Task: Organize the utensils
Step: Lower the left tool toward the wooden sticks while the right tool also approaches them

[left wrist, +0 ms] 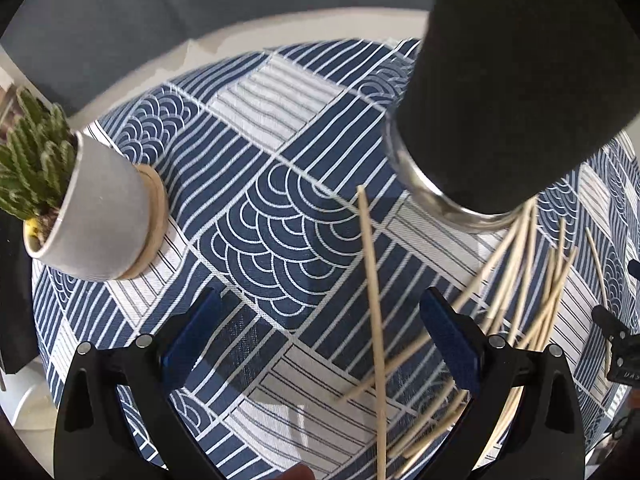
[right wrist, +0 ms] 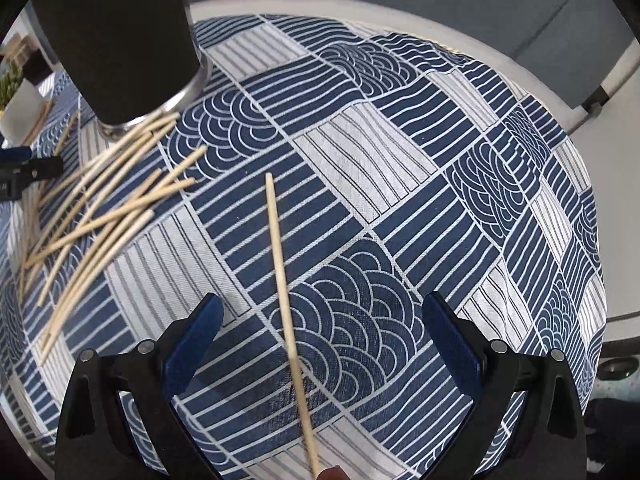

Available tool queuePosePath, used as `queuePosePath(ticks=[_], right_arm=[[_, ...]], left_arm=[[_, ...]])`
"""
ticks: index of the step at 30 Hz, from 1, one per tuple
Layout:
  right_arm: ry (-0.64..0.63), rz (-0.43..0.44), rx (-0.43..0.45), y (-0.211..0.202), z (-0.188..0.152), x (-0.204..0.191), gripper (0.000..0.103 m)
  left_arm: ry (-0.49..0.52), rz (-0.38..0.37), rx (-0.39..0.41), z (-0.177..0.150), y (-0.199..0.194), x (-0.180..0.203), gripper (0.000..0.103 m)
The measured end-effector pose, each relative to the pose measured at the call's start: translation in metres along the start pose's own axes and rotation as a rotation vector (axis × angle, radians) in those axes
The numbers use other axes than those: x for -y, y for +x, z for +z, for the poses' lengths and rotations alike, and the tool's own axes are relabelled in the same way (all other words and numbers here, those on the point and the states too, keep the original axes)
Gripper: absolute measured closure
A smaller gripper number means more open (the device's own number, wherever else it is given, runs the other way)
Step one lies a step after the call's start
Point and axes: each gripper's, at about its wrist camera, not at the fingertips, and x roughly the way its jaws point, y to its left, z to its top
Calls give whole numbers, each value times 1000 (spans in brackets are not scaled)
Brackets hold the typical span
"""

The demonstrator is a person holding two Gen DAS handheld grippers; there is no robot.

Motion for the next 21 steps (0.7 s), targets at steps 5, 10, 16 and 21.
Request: queuePosePath(ticks=[5,10,16,21], right_arm=[[5,55,-48,6,6,8,8],[14,123,-89,18,14,21,8],[30,135,-87,20,16,26,6],[49,128,-172,26,28,31,7]], left_arm=[[-34,-15,-35,2,7,-6,4],[-7,-23,-40,6,14,-11,4],[44,-37,-74,23,23,-13,4],[27,-29,-65,28,28,-14,4]])
